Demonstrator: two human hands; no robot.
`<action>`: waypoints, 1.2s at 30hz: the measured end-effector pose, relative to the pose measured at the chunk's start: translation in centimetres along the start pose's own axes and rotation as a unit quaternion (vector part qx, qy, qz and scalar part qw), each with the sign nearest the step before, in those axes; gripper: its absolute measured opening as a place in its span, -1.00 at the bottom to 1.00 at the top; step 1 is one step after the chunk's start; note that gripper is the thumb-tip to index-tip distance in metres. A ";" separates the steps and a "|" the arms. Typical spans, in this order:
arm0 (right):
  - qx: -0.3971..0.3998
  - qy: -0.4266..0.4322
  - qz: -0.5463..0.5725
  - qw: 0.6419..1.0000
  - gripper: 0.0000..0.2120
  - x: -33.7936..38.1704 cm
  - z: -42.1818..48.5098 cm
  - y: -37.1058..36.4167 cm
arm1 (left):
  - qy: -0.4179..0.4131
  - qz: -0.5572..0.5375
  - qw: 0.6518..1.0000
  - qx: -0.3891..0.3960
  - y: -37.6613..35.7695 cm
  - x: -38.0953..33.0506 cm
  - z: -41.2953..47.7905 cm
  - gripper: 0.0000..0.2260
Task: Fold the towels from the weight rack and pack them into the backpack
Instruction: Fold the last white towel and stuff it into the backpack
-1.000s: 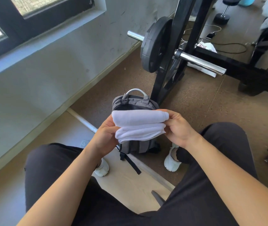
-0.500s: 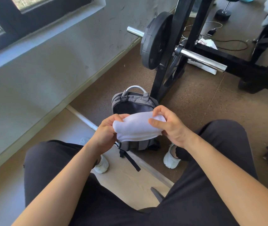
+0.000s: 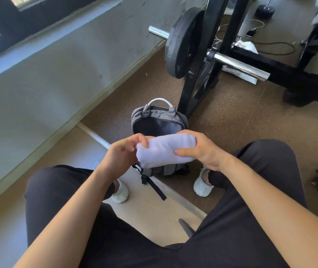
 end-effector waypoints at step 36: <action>0.080 -0.047 -0.424 0.901 -0.35 -13.7 11.4 5.5 | -0.038 0.772 0.622 -0.122 6.1 -3.6 19.9 -0.81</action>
Point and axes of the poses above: each hand's wrist, its own z-axis towards the middle knuckle, its own y-axis out of the back of the hand, x = y × z, the point moved 3 cm from there along z, towards the middle knuckle, and after that the axes turned 14 degrees about y, right-handed, at the moved point
